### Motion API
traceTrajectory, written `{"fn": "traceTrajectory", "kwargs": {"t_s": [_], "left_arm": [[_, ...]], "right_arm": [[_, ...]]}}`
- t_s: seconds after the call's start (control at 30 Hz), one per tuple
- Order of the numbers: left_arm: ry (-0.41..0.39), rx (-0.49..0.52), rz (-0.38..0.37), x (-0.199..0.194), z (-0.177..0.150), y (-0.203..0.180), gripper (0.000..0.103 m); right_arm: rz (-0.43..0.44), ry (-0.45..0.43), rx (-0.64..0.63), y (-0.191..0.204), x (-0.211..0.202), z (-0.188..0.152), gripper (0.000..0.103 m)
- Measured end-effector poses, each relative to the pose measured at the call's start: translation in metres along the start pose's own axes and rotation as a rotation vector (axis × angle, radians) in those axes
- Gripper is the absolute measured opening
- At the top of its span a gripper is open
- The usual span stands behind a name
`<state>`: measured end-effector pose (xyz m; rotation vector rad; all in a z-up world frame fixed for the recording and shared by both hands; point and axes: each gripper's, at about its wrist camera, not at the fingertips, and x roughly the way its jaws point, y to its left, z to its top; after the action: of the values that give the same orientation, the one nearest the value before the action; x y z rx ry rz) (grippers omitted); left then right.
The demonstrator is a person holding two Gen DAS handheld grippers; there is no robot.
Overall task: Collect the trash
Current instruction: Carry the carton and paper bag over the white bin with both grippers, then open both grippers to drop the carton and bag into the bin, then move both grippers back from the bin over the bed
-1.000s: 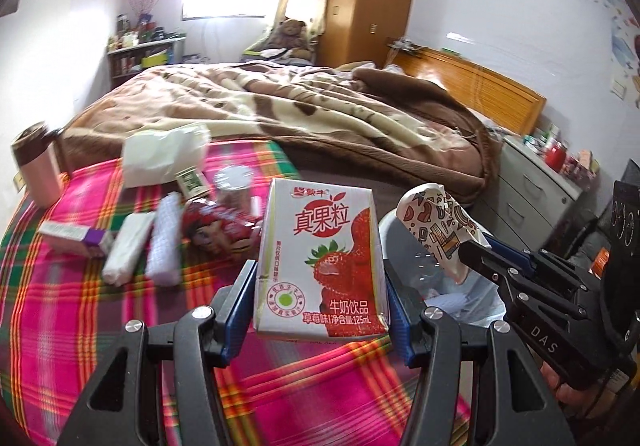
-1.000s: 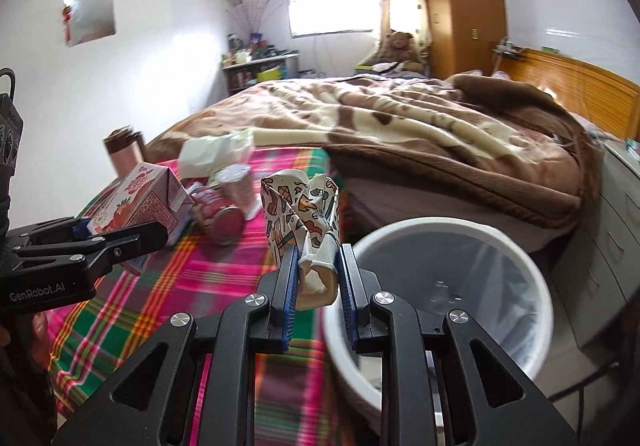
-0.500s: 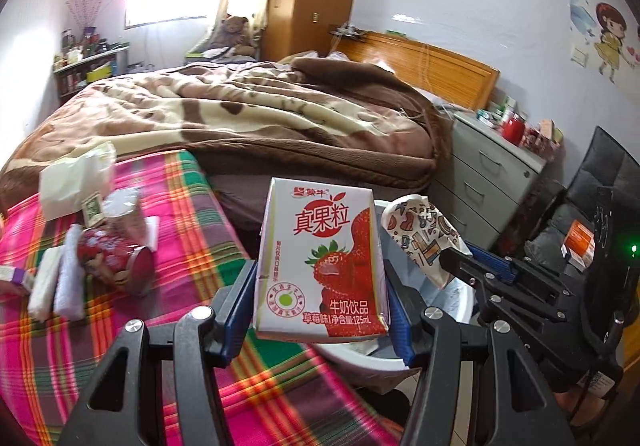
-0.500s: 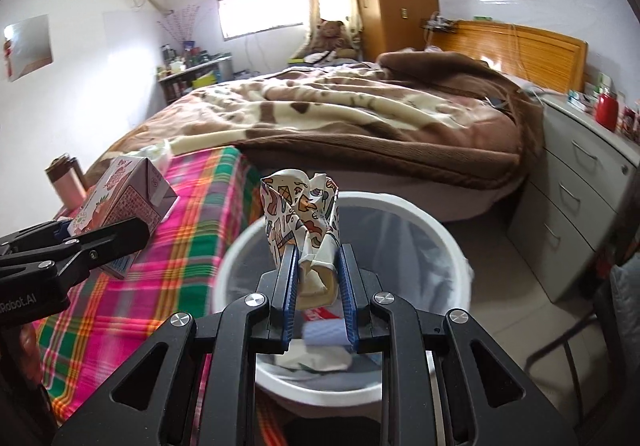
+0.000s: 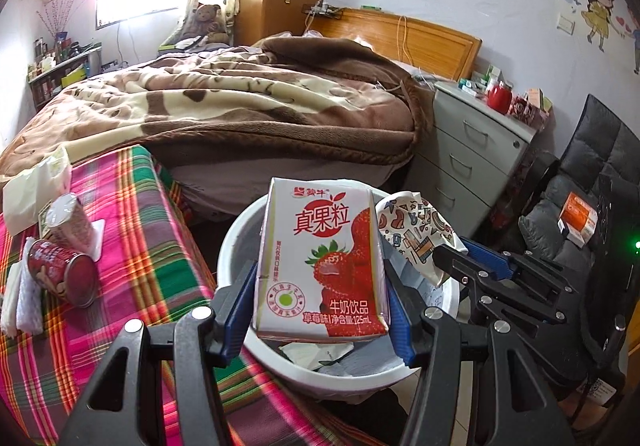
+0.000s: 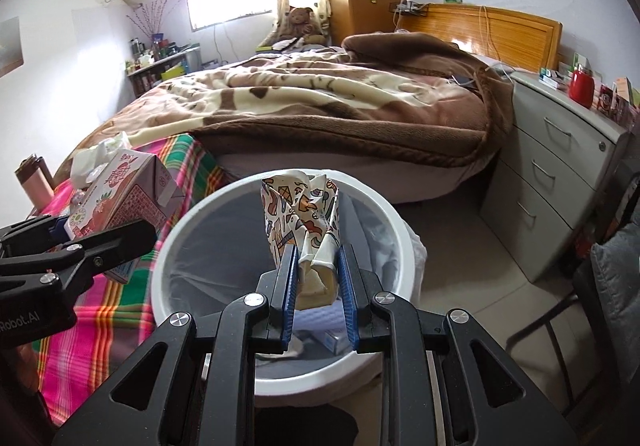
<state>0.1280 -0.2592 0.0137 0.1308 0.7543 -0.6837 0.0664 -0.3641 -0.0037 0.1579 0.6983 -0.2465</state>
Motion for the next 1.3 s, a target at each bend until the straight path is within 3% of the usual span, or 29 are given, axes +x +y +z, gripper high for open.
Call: {"fn": "traceTrajectory", "kwargs": {"t_s": [0.27,0.37,0.5,1.3], "left_arm": [[0.017,0.000,-0.013,0.013,0.003,-0.005,0.061],[0.018,-0.009,-0.013,0.014,0.002,-0.004,0.074],[0.011,-0.021,-0.014,0.010,0.001,-0.001,0.076],[-0.092,-0.100,0.064,-0.054,-0.009,0.058,0.077]], "right_arm": [[-0.016,0.021,-0.005,-0.006,0.003,-0.002,0.027],[-0.006,0.024,0.003,-0.008,0.003,-0.002,0.038],[-0.016,0.018,-0.003,-0.008,0.001,-0.003,0.048],[0.065,-0.082,-0.038,0.041,-0.025,0.011,0.053]]}}
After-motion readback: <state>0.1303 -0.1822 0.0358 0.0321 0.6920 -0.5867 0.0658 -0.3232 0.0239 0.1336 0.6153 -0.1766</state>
